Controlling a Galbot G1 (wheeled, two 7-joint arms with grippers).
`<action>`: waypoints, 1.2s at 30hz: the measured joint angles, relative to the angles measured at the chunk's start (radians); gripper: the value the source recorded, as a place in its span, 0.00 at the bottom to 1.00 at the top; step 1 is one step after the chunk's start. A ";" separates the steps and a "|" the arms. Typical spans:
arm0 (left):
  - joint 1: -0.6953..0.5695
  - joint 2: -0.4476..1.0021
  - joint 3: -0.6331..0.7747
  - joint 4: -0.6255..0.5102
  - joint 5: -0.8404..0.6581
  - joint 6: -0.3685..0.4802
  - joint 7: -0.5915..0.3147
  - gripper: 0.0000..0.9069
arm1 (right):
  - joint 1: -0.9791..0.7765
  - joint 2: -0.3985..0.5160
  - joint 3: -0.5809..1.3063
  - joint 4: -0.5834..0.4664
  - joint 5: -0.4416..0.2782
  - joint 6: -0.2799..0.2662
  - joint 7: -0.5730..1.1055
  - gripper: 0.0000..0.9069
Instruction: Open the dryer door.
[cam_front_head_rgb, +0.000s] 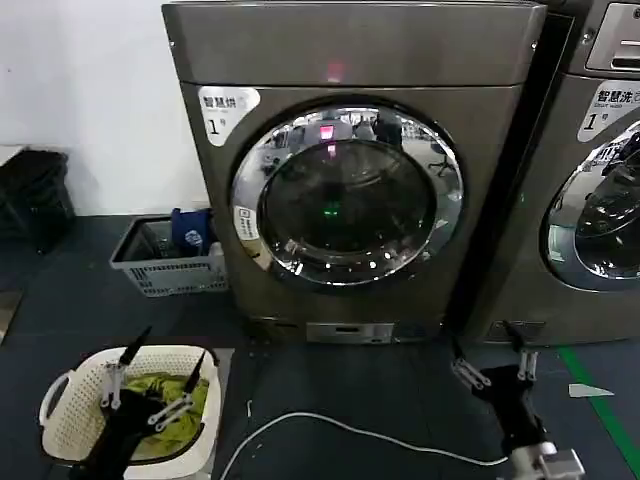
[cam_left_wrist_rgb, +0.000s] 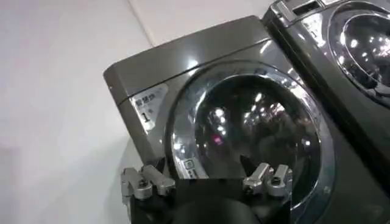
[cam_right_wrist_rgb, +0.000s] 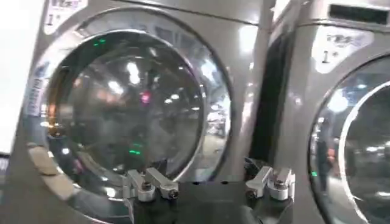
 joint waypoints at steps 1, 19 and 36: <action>0.003 -0.001 0.000 -0.001 0.002 -0.001 0.000 1.00 | 0.018 -0.013 -0.009 -0.007 0.003 -0.003 -0.003 1.00; 0.044 -0.018 -0.001 -0.019 0.017 -0.005 0.007 1.00 | 0.283 -0.231 -0.225 -0.131 0.102 0.003 -0.061 1.00; 0.066 -0.038 -0.003 -0.022 0.041 -0.008 0.007 1.00 | 0.607 -0.282 -0.482 -0.271 0.152 0.016 -0.075 1.00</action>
